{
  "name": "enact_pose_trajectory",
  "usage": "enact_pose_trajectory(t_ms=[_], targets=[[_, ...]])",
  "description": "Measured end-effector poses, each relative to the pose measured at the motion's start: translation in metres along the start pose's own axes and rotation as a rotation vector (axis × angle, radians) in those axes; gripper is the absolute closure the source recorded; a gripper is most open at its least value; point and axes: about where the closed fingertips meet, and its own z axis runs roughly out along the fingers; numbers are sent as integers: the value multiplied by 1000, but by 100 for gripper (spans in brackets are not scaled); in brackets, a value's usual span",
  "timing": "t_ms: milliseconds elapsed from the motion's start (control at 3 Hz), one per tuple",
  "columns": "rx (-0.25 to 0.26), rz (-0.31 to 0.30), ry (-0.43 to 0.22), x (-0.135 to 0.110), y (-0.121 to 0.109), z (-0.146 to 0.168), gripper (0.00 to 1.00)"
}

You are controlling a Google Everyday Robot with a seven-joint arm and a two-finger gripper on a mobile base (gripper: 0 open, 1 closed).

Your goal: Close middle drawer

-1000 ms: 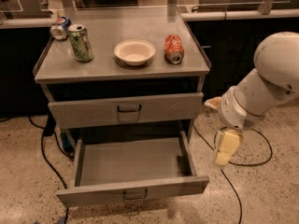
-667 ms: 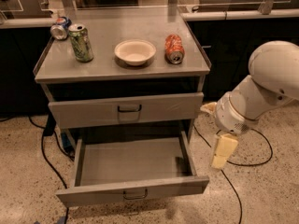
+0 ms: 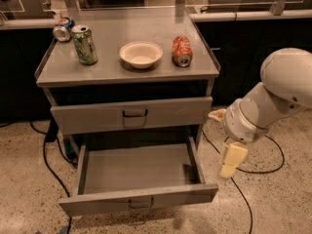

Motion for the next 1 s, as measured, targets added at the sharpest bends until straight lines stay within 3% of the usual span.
enact_pose_trajectory(t_ms=[333, 1000], targets=[[-10, -3, -38, 4, 0, 14, 0], [-97, -35, -128, -6, 0, 70, 0]])
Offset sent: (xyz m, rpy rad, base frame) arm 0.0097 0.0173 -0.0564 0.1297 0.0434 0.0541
